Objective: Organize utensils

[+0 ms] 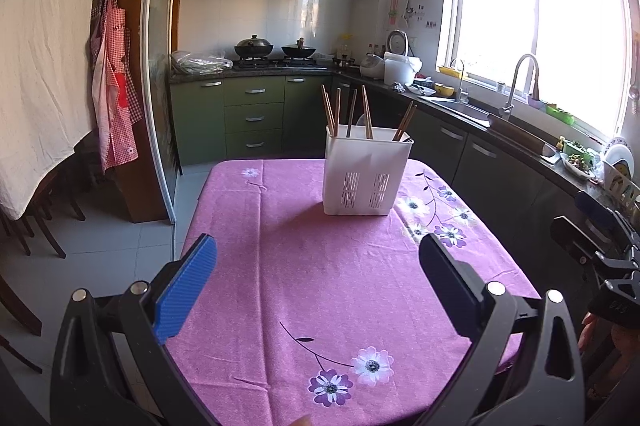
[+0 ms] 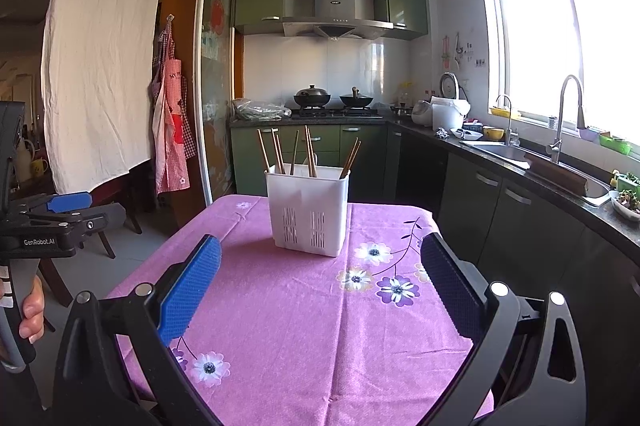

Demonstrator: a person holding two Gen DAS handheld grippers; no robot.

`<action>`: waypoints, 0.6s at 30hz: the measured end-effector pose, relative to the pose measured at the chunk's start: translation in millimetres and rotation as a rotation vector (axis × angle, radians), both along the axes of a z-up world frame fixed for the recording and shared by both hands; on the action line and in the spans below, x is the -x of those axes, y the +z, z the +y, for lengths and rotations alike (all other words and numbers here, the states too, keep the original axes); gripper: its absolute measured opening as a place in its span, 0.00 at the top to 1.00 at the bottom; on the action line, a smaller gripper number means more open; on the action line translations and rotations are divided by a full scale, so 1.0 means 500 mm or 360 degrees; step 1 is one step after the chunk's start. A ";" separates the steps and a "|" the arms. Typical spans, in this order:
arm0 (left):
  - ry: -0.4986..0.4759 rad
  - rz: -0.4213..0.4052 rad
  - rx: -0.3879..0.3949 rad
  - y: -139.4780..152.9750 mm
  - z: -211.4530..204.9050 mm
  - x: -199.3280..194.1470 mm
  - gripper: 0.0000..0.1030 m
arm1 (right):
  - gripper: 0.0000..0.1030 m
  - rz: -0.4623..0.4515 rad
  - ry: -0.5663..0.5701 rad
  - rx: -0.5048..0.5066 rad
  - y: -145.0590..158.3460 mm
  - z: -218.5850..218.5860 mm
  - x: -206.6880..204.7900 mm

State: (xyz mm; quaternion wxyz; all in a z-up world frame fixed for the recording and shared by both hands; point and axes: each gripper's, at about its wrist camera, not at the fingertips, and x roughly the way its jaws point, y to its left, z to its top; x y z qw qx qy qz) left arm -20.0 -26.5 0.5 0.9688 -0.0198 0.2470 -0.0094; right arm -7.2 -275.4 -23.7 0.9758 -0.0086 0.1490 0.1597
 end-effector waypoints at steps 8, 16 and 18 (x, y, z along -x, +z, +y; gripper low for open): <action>-0.0009 0.0012 -0.0003 -0.004 0.002 -0.006 0.07 | 0.04 0.0014 0.0005 0.0009 -0.008 0.002 -0.007; 0.0004 0.0021 0.0003 -0.006 0.009 -0.009 0.07 | 0.04 0.0026 0.0012 0.0014 -0.011 0.007 -0.010; 0.0009 0.0022 0.0004 -0.005 0.009 -0.010 0.07 | 0.04 0.0029 0.0013 0.0015 -0.014 0.008 -0.012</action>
